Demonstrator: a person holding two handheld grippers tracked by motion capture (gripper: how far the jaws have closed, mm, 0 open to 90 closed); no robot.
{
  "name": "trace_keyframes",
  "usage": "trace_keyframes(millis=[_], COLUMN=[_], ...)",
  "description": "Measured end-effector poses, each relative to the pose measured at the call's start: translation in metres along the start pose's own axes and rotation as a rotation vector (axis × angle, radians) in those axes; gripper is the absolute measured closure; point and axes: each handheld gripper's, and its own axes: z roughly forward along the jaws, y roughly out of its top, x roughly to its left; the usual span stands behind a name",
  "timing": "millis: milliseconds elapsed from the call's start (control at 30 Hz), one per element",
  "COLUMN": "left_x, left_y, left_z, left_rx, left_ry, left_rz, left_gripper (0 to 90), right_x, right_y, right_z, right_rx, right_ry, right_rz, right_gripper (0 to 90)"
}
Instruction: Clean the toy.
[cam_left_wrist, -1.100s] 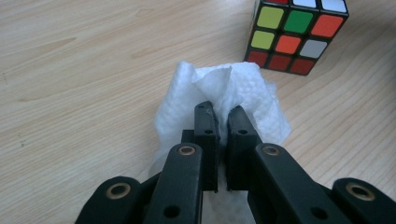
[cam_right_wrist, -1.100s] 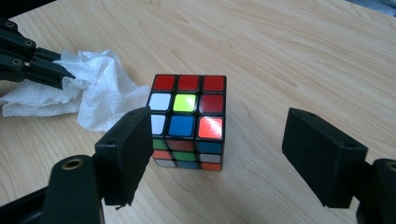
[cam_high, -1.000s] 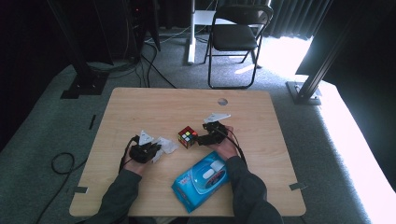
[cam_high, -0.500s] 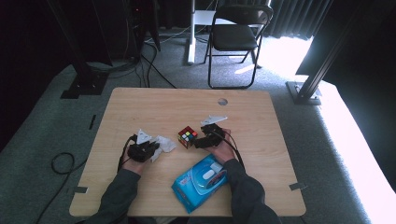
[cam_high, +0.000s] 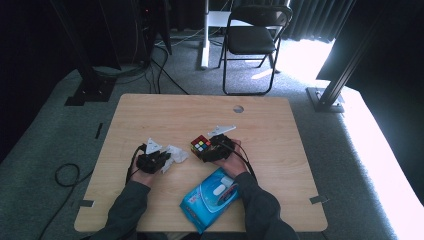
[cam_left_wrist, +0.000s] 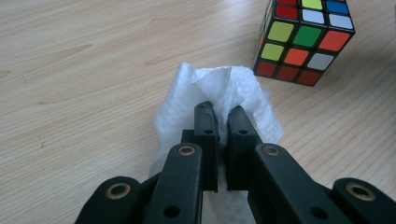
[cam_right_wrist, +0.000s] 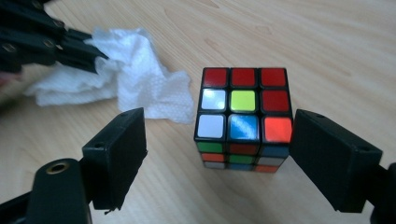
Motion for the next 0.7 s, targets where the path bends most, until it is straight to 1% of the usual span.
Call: trace_keyframes(millis=[33,100,167,200,300,333,400,433,500,567,633,700], left_x=[0.001,0.002,0.003,0.003,0.003,0.003,0.003,0.003,0.003,0.003,0.003,0.004], left_y=[0.000,0.000,0.000,0.001,0.001,0.001,0.001,0.001,0.001,0.001,0.002,0.003], left_z=[-0.001,-0.001,-0.002,-0.002,-0.003,-0.003,-0.003,-0.003,-0.002,-0.003,-0.004,-0.004], left_rx=[-0.002,-0.006,-0.009,-0.011,-0.013,-0.013,-0.012,-0.012,-0.013,-0.013,-0.017,-0.022], left_ry=[0.001,0.002,0.003,0.003,0.004,0.004,0.004,0.003,0.002,0.000,-0.001,-0.005], left_rz=[-0.001,-0.006,-0.008,-0.008,-0.010,-0.010,-0.010,-0.012,-0.014,-0.010,-0.011,-0.016], left_gripper=[85.8,85.8,85.8,85.8,85.8,85.8,85.8,85.8,85.8,85.8,85.8,85.8], right_x=[-0.001,-0.005,-0.010,-0.011,-0.011,-0.011,-0.011,-0.012,-0.013,-0.015,-0.016,-0.017], right_y=[0.001,0.002,0.003,0.004,0.006,0.006,0.007,0.007,0.006,0.006,0.005,0.005], right_z=[0.000,0.001,0.004,0.007,0.015,0.015,0.020,0.022,0.027,0.032,0.035,0.037], right_rx=[0.004,0.019,0.027,0.037,0.066,0.066,0.066,0.070,0.094,0.109,0.127,0.131], right_ry=[-0.013,-0.043,-0.038,-0.037,-0.041,-0.041,-0.051,-0.046,-0.049,-0.038,-0.040,-0.034], right_rz=[-0.014,-0.021,-0.005,-0.005,-0.025,-0.025,-0.053,-0.057,-0.049,-0.045,-0.046,-0.043], right_gripper=[18.7,18.7,18.2,17.4,17.6,17.6,20.9,20.9,20.9,21.3,21.2,21.2])
